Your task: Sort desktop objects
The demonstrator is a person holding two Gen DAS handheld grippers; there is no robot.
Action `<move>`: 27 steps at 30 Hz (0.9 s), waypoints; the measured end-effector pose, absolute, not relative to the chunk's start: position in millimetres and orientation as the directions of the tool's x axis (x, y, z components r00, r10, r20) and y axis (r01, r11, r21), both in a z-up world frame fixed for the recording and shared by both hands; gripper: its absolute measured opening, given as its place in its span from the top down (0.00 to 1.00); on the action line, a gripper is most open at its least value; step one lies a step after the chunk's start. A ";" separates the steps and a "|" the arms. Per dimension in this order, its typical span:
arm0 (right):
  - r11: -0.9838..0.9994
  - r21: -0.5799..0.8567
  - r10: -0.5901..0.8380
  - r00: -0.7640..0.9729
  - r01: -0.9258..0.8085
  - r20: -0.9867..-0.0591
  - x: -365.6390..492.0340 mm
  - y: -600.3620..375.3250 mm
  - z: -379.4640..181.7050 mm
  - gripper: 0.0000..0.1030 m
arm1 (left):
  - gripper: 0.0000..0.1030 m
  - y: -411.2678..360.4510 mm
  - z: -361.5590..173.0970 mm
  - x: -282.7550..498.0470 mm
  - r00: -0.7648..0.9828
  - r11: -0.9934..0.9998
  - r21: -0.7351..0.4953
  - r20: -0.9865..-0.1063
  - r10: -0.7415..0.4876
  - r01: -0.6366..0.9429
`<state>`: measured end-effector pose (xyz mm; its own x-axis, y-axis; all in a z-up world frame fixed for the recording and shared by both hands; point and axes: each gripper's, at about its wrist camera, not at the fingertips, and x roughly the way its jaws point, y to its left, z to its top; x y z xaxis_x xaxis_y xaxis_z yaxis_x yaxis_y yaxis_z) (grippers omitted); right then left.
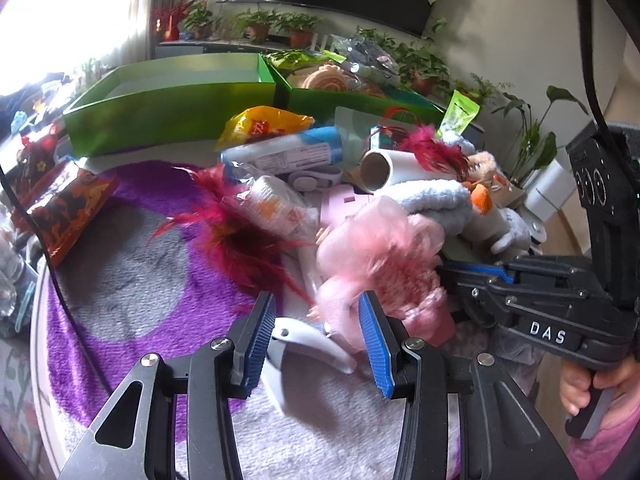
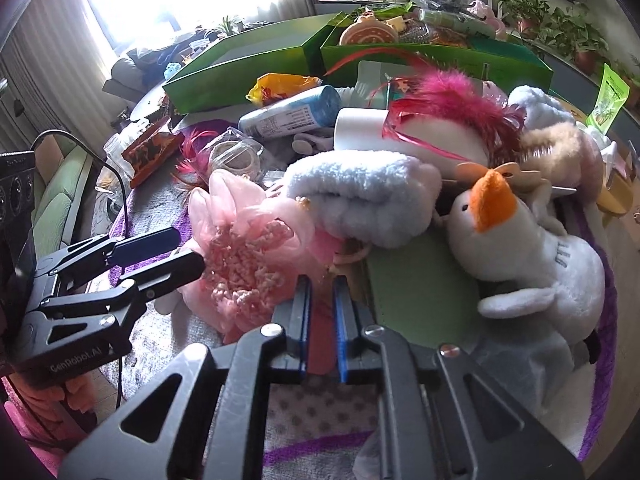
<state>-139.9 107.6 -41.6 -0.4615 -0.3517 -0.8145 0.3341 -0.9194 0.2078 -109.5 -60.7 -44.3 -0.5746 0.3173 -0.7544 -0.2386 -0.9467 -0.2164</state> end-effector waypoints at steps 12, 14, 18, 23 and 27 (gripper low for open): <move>-0.919 0.212 -0.352 -0.455 0.332 -0.818 -142.5 104.0 -43.9 0.84 | 0.80 -42.7 -53.2 -114.5 -0.553 -0.945 -0.180 -0.775 0.306 -0.272; -0.922 0.210 -0.348 -0.453 0.327 -0.821 -143.2 105.0 -45.0 0.82 | 0.80 -42.2 -53.1 -114.6 -0.552 -0.946 -0.182 -0.776 0.306 -0.269; -0.917 0.252 -0.372 -0.439 0.308 -0.818 -145.9 113.8 -45.3 0.69 | 0.80 -44.8 -53.1 -115.5 -0.550 -0.948 -0.189 -0.778 0.303 -0.255; -0.898 0.269 -0.407 -0.423 0.350 -0.810 -142.9 106.2 -45.4 0.92 | 0.80 -39.9 -52.2 -114.9 -0.548 -0.945 -0.183 -0.777 0.308 -0.273; -0.896 0.252 -0.403 -0.433 0.365 -0.806 -139.5 101.6 -41.3 0.92 | 0.80 -43.7 -47.5 -113.0 -0.552 -0.940 -0.200 -0.768 0.325 -0.275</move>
